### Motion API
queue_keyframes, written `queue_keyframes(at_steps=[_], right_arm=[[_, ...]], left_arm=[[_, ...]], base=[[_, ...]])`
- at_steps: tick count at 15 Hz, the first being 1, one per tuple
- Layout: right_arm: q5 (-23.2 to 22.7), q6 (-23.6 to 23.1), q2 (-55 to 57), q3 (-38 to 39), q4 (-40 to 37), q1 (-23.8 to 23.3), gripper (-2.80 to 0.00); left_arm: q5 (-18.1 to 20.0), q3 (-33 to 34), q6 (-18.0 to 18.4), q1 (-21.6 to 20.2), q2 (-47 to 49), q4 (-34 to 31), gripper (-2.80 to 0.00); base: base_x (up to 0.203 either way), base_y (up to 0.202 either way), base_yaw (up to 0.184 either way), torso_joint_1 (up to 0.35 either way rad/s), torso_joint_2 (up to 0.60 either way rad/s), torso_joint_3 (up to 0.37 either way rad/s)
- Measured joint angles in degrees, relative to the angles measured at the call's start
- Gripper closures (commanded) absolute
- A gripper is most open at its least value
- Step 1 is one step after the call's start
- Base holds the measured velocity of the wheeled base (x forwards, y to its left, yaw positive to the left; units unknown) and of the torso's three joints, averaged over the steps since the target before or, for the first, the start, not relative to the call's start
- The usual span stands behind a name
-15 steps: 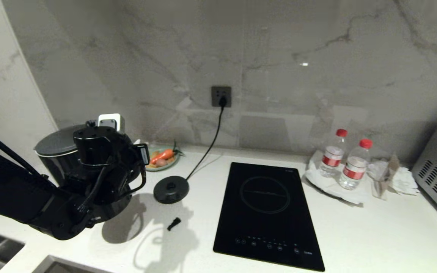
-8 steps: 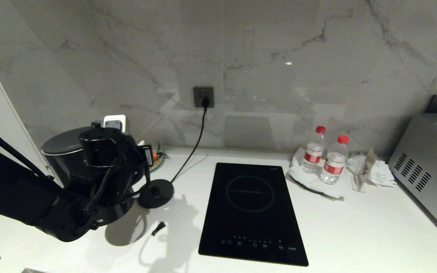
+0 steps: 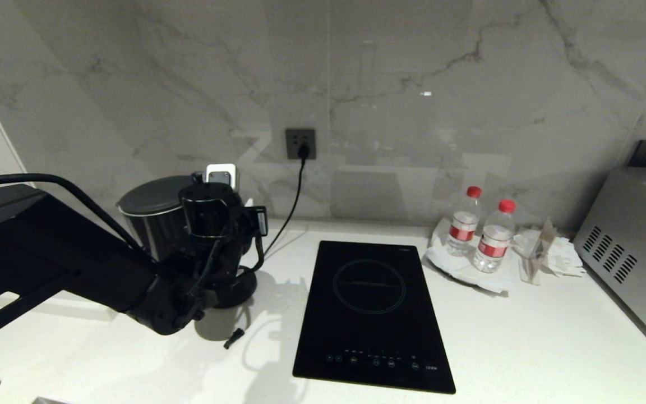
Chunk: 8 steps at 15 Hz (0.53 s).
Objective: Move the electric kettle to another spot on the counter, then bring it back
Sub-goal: Place it on the power base
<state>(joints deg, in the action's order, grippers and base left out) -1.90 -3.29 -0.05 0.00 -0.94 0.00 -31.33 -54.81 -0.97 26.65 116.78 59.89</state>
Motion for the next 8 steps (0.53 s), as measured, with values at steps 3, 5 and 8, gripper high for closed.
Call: queue_keyframes(at_steps=[3, 5, 8], right_arm=[[-0.03, -0.02, 0.0, 0.0, 0.0, 0.0, 0.0], [0.0, 0.03, 0.0, 0.0, -0.01, 0.0, 0.0], [0.0, 0.02, 0.0, 0.0, -0.03, 0.0, 0.0]], left_arm=[[-0.2, -4.88, 0.75, 0.41, 2.95, -0.21, 0.0], [-0.22, -7.85, 2.17, 0.69, 5.26, -0.37, 0.0], [-1.16, -12.69, 3.43, 1.18, 9.96, -0.33, 0.0]], base=[[0.0, 0.0, 0.0, 0.0, 0.0, 0.0], [0.0, 0.0, 0.0, 0.0, 0.0, 0.0], [0.0, 0.0, 0.0, 0.0, 0.0, 0.0]])
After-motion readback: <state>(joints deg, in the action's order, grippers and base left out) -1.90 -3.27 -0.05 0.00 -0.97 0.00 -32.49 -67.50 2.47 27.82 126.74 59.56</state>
